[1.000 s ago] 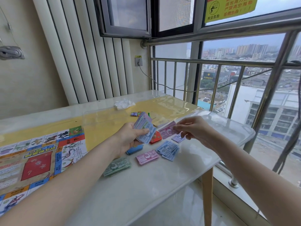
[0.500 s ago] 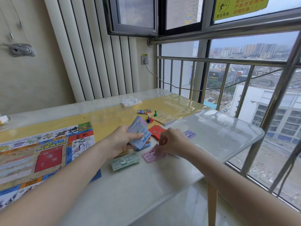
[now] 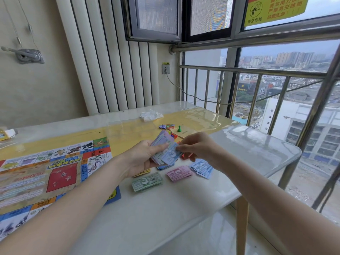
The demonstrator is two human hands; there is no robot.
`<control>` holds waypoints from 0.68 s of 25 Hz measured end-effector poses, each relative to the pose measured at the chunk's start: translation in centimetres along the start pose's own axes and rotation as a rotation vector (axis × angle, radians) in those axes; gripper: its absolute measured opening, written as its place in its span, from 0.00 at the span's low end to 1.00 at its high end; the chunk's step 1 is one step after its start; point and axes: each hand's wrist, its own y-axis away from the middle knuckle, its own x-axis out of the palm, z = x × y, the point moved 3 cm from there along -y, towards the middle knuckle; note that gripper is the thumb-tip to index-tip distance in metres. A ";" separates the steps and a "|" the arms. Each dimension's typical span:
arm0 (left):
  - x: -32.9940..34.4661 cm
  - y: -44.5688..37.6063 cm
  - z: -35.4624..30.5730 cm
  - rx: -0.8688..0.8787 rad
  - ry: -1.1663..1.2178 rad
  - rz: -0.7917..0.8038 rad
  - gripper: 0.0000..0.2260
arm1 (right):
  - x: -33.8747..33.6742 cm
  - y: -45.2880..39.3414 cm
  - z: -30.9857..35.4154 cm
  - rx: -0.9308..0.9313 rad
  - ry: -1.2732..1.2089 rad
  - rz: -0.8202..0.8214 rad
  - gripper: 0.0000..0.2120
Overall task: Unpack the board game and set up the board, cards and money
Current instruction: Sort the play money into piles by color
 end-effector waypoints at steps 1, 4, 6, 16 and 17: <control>0.1 -0.2 -0.1 0.005 0.008 -0.010 0.04 | -0.6 -0.1 -0.1 0.011 -0.027 -0.022 0.03; 1.1 -0.6 -0.5 0.016 0.012 -0.009 0.04 | -2.3 -0.1 -0.5 0.063 -0.089 -0.075 0.03; 1.7 -1.1 -0.5 0.024 -0.005 -0.001 0.05 | -3.6 0.3 -1.1 0.091 -0.034 -0.144 0.03; 5.0 -2.7 -0.2 0.051 -0.004 0.008 0.06 | -5.9 1.4 -3.6 -0.045 0.797 -0.239 0.13; 5.0 -2.9 -0.1 0.051 -0.001 -0.002 0.06 | -5.8 1.6 -2.7 -0.145 0.929 -0.139 0.15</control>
